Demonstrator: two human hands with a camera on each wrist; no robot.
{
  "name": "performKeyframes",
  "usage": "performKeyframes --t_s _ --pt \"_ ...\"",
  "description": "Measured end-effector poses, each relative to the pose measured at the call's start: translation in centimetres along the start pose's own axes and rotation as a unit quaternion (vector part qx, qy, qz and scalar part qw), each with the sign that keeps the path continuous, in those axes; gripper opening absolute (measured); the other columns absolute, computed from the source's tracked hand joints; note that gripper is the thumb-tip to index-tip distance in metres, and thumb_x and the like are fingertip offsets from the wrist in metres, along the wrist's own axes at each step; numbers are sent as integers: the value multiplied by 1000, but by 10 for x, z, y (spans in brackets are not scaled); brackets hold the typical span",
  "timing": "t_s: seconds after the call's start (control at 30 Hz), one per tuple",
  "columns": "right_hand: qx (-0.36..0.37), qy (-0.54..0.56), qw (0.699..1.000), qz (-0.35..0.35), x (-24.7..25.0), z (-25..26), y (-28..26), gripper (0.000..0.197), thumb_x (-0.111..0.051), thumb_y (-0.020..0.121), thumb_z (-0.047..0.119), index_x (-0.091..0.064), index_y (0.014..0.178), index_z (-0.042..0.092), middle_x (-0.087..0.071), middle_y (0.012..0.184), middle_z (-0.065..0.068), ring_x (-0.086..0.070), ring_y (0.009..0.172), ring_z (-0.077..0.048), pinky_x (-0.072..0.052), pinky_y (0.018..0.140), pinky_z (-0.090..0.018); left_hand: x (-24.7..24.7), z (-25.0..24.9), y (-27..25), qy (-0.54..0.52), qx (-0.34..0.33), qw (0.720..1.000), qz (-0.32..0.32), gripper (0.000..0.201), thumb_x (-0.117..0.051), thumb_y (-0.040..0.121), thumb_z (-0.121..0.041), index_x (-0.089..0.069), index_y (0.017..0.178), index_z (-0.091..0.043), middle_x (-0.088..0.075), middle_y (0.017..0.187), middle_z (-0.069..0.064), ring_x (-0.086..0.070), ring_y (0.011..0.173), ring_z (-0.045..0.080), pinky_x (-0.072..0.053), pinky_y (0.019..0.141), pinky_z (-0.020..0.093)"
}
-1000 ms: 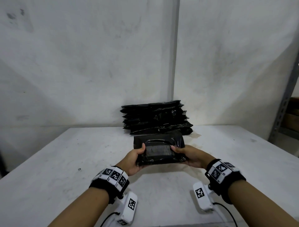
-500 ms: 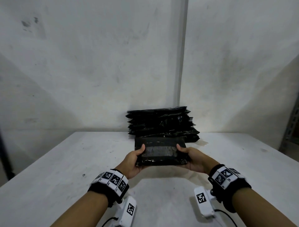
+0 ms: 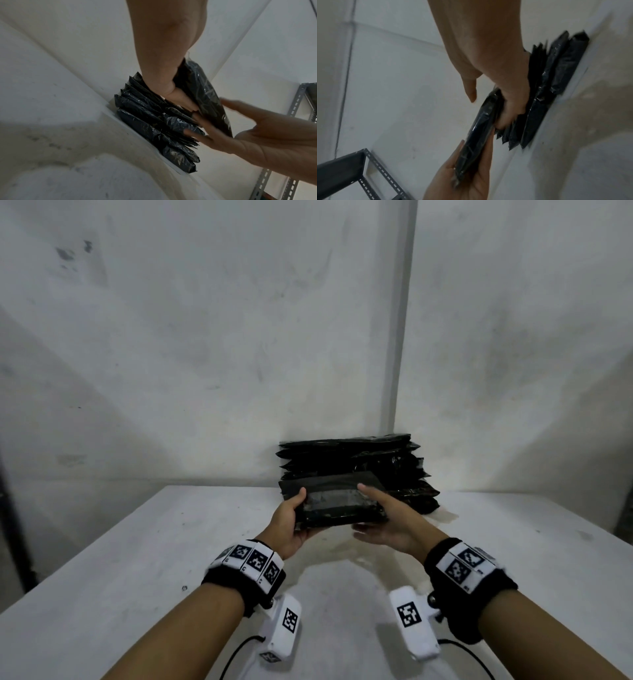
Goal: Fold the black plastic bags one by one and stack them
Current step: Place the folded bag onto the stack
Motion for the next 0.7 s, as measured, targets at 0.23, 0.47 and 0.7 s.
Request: performKeyframes --t_s 0.23,0.47,0.7 --pt "93 -26 995 -21 -12 -3 22 89 -78 80 18 -18 146 19 -38 143 -18 -55 115 -32 -54 86 -43 11 -21 14 -1 -4 1000 12 28 -47 99 -19 -57 108 5 -64 101 22 -62 91 32 -60 66 41" --pt "390 -561 730 -34 -29 6 21 64 -69 70 67 -44 128 61 -21 154 21 -6 145 -7 0 115 -48 22 -29 38 -33 7 999 8 42 -42 100 -20 -47 131 8 -58 121 27 -61 97 35 -60 65 41" --pt "537 -531 650 -84 -33 17 55 63 -68 80 9 -55 129 47 -61 126 16 -54 116 -14 -40 102 -49 29 -39 70 -29 35 998 44 78 -24 93 -67 -58 119 -2 -68 105 24 -64 94 40 -60 68 41"
Point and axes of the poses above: each hand's wrist, its own y-axis towards the middle knuckle, its own x-axis out of the back of the hand, z = x × y, the point moved 3 cm from there along y, towards the middle knuckle
